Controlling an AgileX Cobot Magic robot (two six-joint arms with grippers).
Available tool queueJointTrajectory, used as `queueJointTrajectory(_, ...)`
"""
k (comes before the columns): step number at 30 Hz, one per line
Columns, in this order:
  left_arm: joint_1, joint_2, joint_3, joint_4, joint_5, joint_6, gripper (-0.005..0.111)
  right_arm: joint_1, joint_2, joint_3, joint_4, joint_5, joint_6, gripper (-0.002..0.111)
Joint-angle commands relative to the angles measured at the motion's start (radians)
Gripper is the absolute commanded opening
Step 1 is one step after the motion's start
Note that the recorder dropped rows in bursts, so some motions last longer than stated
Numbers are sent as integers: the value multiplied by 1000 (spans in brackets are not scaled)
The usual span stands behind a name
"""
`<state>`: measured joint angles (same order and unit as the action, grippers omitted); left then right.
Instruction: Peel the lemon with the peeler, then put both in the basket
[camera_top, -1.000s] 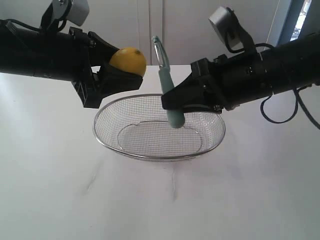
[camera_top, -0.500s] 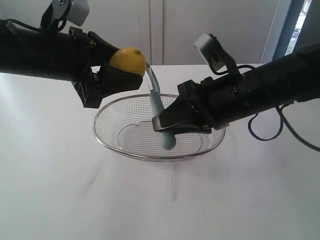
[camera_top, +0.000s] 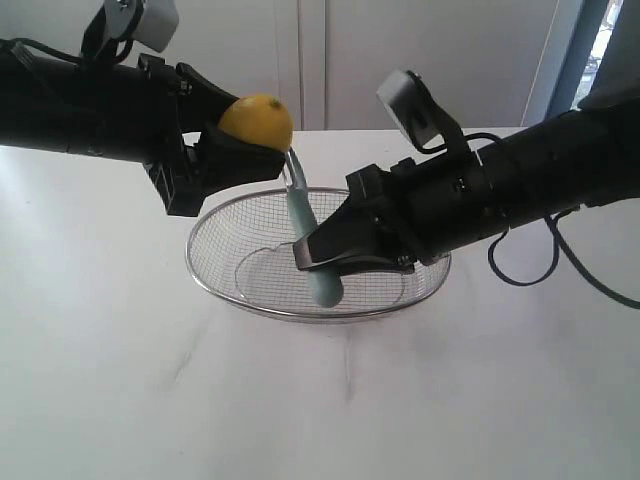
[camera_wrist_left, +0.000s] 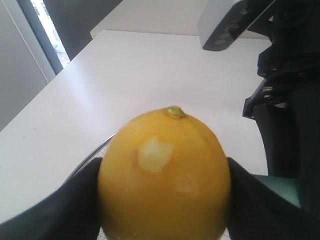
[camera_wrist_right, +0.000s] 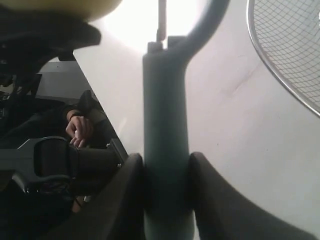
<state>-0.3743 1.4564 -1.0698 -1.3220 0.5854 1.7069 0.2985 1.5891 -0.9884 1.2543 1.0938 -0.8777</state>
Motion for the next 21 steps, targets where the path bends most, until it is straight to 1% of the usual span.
queueJointTrajectory(1, -8, -12, -2, -29, 16, -4, 0, 0, -3, 1, 28, 14, -12, 0)
queueJointTrajectory(12, -8, -12, -2, -29, 16, -4, 0, -2, -11, 1, 35, 6, -12, 0)
queueJointTrajectory(21, -8, -12, -2, -27, 16, -4, 0, -2, -70, 1, 37, -20, -14, 0)
